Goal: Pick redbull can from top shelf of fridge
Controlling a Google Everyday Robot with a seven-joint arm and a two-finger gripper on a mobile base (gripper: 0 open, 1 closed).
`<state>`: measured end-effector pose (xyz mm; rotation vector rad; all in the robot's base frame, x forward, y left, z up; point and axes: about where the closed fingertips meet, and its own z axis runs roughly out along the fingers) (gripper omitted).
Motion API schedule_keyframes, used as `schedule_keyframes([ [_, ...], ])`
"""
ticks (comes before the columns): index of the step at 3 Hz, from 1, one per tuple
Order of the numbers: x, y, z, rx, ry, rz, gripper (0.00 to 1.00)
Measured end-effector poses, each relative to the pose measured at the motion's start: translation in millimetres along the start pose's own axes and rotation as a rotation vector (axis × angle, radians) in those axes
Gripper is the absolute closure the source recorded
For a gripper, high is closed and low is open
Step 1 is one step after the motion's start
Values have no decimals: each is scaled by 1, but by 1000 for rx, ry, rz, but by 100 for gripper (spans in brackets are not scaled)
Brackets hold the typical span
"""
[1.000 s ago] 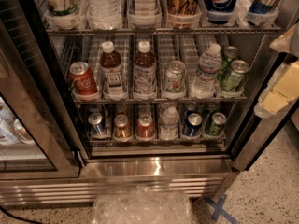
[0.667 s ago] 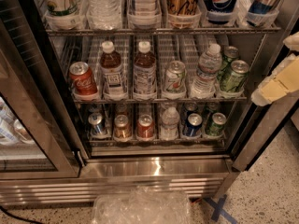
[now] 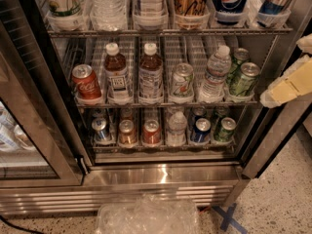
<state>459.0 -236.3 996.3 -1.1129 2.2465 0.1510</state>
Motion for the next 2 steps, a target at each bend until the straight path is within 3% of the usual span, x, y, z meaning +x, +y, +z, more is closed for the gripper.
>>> schedule_keyframes([
  [1,-11,-13,12,-11,-166,101,0],
  [2,-38,-21,19,-41,-374,206,0],
])
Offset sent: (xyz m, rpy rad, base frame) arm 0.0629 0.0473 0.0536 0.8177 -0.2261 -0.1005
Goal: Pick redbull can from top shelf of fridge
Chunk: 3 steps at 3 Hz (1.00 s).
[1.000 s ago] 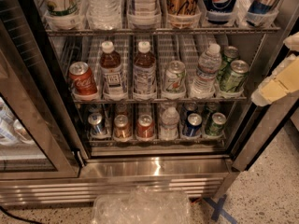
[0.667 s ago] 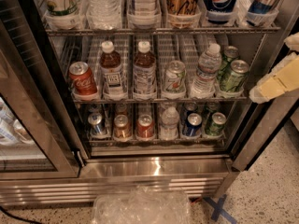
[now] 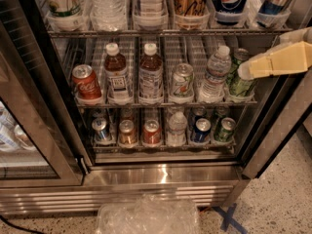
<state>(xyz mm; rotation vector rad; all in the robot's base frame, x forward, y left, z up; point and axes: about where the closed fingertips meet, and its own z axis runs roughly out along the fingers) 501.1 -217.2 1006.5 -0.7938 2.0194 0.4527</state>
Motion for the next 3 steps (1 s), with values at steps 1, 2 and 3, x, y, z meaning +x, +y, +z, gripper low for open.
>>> schedule_keyframes([
  [1,-32,7,0,-21,-177,91,0],
  [2,-42,12,-2,-34,-206,105,0],
  [3,-42,12,-2,-33,-205,105,0],
])
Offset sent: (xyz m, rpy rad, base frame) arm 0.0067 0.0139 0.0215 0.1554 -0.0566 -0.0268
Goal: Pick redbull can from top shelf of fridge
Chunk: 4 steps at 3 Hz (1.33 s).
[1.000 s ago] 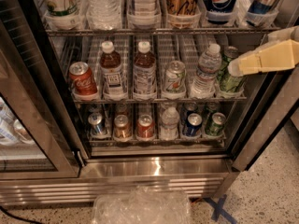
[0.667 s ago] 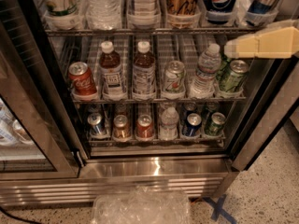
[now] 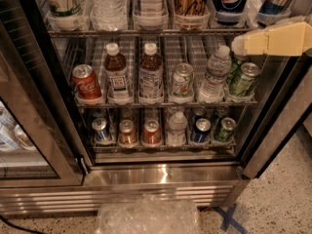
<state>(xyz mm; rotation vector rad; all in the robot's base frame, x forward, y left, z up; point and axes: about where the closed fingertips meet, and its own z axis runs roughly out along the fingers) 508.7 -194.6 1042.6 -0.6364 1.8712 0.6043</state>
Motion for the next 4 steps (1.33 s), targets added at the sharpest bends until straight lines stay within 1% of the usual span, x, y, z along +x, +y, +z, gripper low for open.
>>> schedule_keyframes([
  [1,-4,-1,0,42,-14,-19,0],
  [2,-8,-2,-12,175,-41,-47,0],
  [3,-14,-13,-25,308,-97,-52,3],
  [4,-21,-22,-28,377,-131,-62,12],
])
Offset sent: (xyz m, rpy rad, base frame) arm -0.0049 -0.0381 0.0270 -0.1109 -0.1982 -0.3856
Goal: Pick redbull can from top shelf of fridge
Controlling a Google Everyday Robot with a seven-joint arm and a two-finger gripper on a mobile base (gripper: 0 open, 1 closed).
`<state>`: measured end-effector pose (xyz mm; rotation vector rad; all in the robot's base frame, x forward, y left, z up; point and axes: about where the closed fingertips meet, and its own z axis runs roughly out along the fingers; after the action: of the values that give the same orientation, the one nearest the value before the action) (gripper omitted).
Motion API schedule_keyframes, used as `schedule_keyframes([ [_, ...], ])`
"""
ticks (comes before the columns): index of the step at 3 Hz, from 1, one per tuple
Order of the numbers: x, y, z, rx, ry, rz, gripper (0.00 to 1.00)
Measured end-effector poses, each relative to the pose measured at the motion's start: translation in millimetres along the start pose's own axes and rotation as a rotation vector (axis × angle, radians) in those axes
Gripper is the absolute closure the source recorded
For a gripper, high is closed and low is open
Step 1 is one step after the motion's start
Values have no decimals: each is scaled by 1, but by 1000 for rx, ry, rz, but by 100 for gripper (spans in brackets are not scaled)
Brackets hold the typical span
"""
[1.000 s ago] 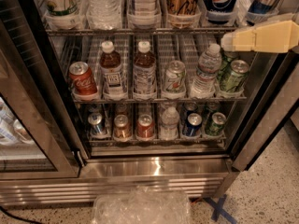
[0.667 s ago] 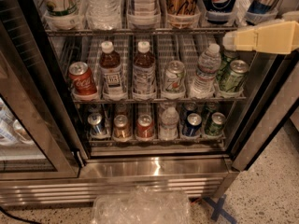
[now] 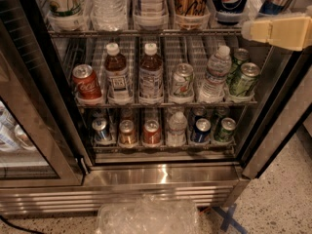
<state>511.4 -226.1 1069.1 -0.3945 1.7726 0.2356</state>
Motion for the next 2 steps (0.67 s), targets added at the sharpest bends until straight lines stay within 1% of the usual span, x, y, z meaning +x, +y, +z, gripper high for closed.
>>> schedule_keyframes([
  [1,-1,-6,9,14,-18,10,22],
  [2,0,-15,16,33,-27,19,27],
])
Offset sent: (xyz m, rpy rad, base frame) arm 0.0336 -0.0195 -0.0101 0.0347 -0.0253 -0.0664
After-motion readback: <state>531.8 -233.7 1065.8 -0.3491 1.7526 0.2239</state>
